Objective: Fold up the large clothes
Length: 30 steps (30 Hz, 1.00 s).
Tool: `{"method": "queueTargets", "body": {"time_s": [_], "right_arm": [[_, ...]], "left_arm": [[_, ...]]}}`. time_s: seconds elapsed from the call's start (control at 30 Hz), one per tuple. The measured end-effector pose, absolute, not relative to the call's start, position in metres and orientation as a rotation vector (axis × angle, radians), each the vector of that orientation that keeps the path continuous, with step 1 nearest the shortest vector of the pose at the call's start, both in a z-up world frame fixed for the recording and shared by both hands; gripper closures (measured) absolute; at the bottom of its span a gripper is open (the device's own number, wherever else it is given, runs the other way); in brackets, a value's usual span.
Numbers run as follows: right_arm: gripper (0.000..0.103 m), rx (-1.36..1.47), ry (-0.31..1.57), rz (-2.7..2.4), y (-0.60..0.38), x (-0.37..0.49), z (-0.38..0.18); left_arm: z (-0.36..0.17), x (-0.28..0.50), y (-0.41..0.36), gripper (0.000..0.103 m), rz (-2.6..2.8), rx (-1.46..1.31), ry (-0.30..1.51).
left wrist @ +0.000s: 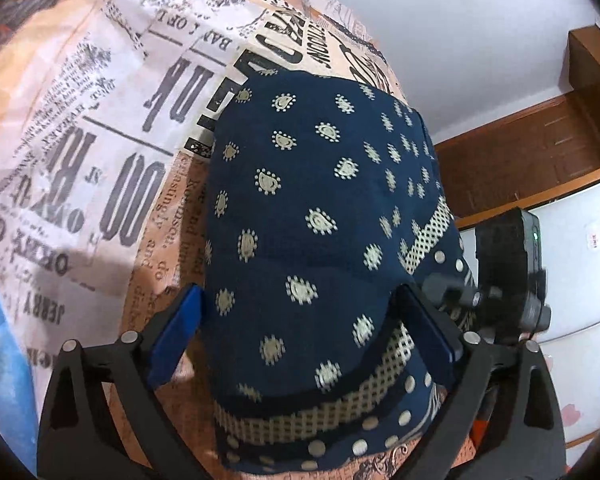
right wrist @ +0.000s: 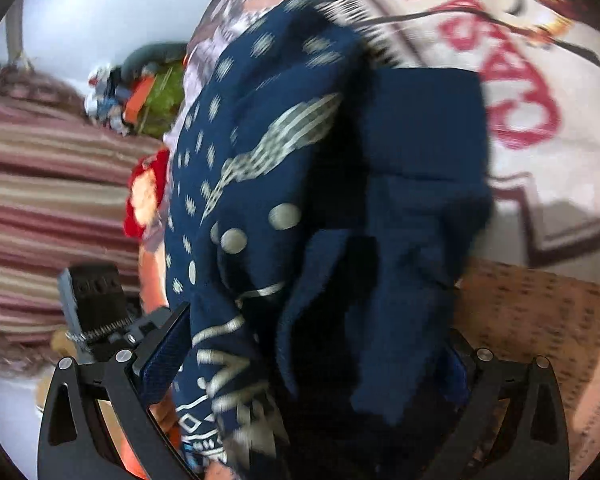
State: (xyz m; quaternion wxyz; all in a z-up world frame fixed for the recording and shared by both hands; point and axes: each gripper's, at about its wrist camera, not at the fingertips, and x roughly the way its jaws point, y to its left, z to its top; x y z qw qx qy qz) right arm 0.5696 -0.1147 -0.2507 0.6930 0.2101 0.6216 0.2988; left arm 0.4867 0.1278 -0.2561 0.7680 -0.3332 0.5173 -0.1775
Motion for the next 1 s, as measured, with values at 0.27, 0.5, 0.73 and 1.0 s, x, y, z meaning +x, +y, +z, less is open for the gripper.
{"method": "queueTargets", "body": {"time_s": [0.27, 0.5, 0.73, 1.0], "right_arm": [[0.000, 0.349, 1.368, 0.680, -0.084, 0.570, -0.255], [0.028, 0.429, 1.368, 0.734, -0.090, 0.576, -0.261], [0.047, 0.492, 1.385, 0.793, -0.081, 0.570, -0.260], [0.048, 0.475, 1.345, 0.813, -0.061, 0.551, -0.224]], "left_arm": [[-0.285, 0.504, 0.119, 0.002, -0.407, -0.819, 1.143], [-0.276, 0.495, 0.123, 0.012, -0.405, -0.811, 1.121], [-0.244, 0.473, 0.138, 0.018, -0.387, -0.756, 1.091], [-0.188, 0.436, 0.159, 0.019, -0.367, -0.692, 1.006]]}}
